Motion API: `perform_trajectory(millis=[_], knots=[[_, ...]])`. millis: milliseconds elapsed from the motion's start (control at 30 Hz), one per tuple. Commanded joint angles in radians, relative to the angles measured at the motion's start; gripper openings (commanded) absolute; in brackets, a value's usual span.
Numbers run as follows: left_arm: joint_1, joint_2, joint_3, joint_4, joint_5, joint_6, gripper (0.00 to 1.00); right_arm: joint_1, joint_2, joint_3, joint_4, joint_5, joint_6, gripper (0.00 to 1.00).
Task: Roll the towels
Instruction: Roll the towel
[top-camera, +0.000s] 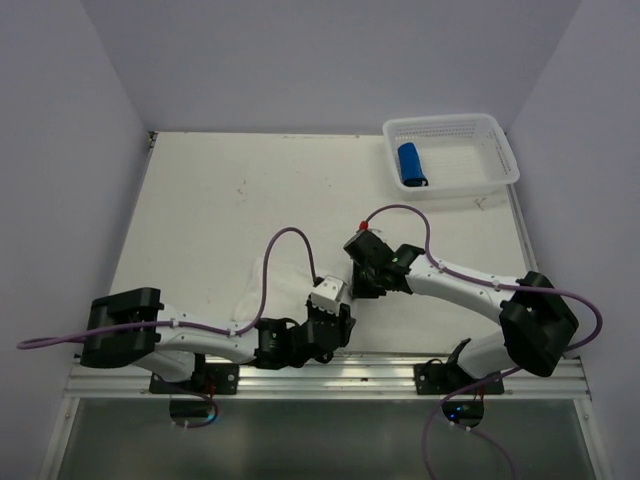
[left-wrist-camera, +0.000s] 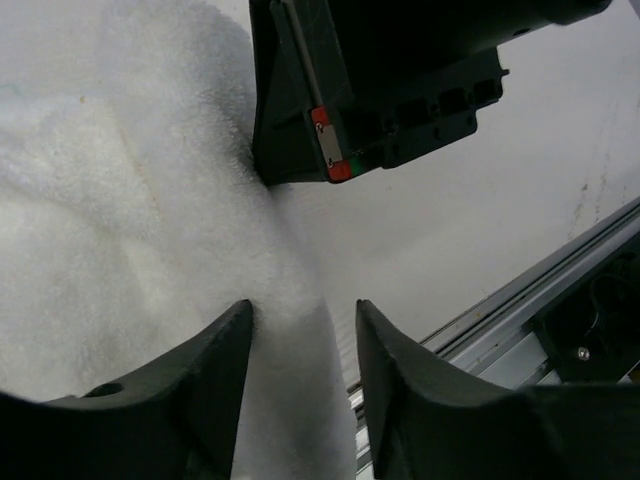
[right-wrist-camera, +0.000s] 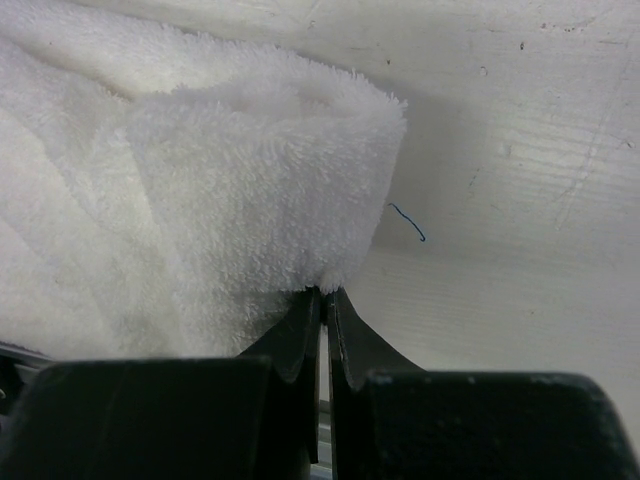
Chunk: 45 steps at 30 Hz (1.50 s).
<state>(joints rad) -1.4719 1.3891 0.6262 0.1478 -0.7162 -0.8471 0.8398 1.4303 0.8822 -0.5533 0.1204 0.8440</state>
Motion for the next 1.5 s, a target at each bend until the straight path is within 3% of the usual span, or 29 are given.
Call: perform_trajectory(millis=[0, 133, 267, 367, 400, 500, 600, 1000, 1233, 1467], knots=[[0.007, 0.042, 0.044, -0.008, 0.015, -0.01, 0.44, 0.005, -0.039, 0.028, -0.03, 0.047, -0.005, 0.0], [0.007, 0.074, 0.063, -0.051, 0.006, -0.017, 0.34, 0.005, -0.057, 0.015, -0.039, 0.058, 0.003, 0.0], [0.005, 0.074, 0.073, -0.053, 0.001, -0.004, 0.31, 0.005, -0.071, 0.0, -0.04, 0.061, 0.007, 0.0], [0.005, 0.057, 0.072, -0.036, 0.001, 0.006, 0.38, 0.005, -0.074, 0.0, -0.042, 0.061, 0.009, 0.0], [0.005, 0.053, 0.07, -0.033, 0.001, 0.009, 0.46, 0.005, -0.074, 0.0, -0.042, 0.061, 0.009, 0.0], [0.002, 0.025, 0.066, -0.016, -0.006, 0.023, 0.6, 0.005, -0.068, 0.008, -0.053, 0.067, 0.009, 0.0], [-0.014, 0.008, 0.084, -0.014, -0.038, 0.059, 0.64, 0.005, -0.059, 0.021, -0.08, 0.093, 0.015, 0.0], [-0.093, 0.108, 0.208, -0.142, -0.149, 0.051, 0.66, 0.005, -0.087, 0.024, -0.117, 0.099, 0.024, 0.0], [-0.11, 0.169, 0.27, -0.358, -0.232, -0.053, 0.71, 0.005, -0.088, 0.023, -0.119, 0.093, 0.024, 0.0], [-0.107, 0.197, 0.27, -0.35, -0.218, -0.084, 0.75, 0.005, -0.09, 0.015, -0.114, 0.087, 0.027, 0.0]])
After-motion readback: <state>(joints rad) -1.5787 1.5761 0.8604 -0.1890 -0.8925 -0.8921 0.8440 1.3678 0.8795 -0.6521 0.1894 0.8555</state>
